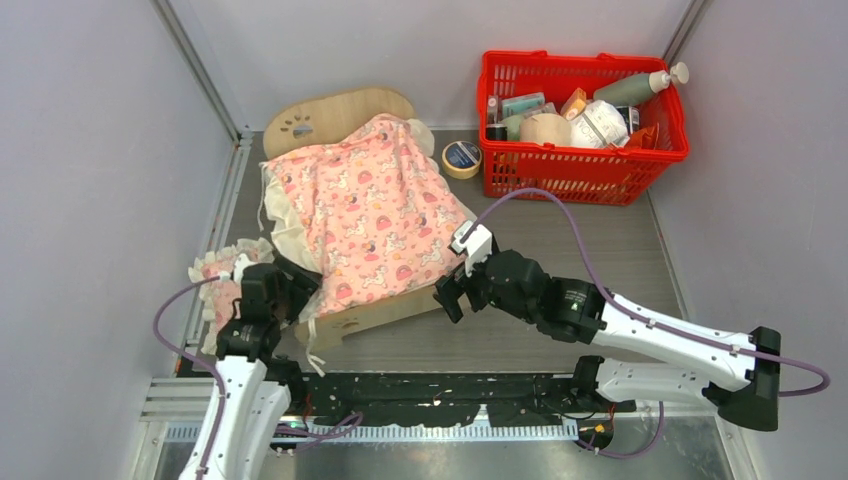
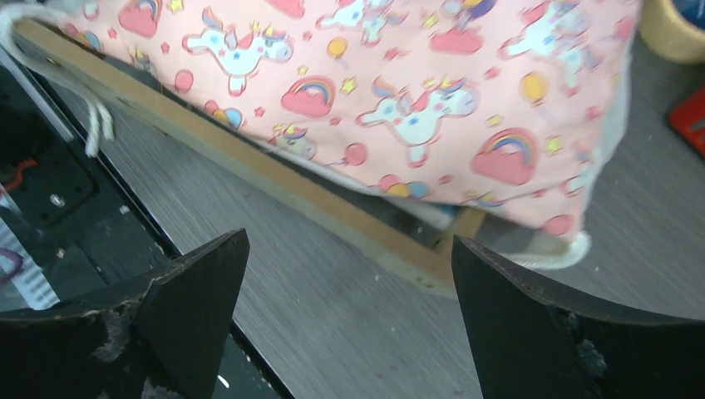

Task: Set up the pet bed
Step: Adjust the bed frame at the center of the board.

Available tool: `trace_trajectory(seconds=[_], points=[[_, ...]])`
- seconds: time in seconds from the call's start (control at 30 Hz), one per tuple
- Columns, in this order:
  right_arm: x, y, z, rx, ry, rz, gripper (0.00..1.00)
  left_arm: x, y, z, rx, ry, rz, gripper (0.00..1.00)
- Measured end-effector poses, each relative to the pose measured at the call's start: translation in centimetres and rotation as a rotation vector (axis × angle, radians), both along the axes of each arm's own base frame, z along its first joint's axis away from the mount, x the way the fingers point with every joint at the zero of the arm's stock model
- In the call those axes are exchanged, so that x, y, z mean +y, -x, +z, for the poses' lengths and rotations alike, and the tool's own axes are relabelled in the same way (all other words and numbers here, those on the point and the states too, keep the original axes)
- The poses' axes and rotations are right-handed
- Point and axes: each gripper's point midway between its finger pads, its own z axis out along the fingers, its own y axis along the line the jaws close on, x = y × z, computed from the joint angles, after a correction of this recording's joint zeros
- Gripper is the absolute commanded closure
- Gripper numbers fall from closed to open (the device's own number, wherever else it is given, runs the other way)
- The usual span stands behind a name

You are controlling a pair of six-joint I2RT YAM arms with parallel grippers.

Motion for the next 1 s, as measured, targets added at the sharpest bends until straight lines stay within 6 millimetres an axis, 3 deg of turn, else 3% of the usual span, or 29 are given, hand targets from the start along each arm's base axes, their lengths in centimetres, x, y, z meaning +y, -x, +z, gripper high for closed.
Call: trace_trajectory(seconds=[0.17, 0.43, 0.63, 0.87, 0.93, 1.0], points=[[-1.4, 0.2, -3.5, 0.026, 0.095, -0.019, 0.05, -5.0, 0.5, -1.3, -0.007, 0.105, -0.119, 0.29], [-1.5, -0.5, -2.2, -0.002, 0.079, -0.054, 0.01, -11.5, 1.4, -1.2, 0.030, 0.056, -0.333, 0.25], [1.2, -1.0, -0.1, 0.069, -0.032, -0.090, 0.06, -13.5, 1.2, -1.3, 0.019, -0.019, -0.463, 0.26], [2.5, -0.7, -1.9, 0.150, -0.033, -0.104, 0.08, -15.6, 0.9, -1.2, -0.012, -0.041, -0.553, 0.27], [2.4, -0.7, -1.8, 0.156, -0.037, -0.111, 0.15, -16.6, 1.2, -1.2, -0.021, -0.036, -0.587, 0.25], [2.4, -0.6, -1.3, 0.160, -0.054, -0.115, 0.30, -17.2, 1.5, -1.1, -0.029, -0.036, -0.610, 0.22]])
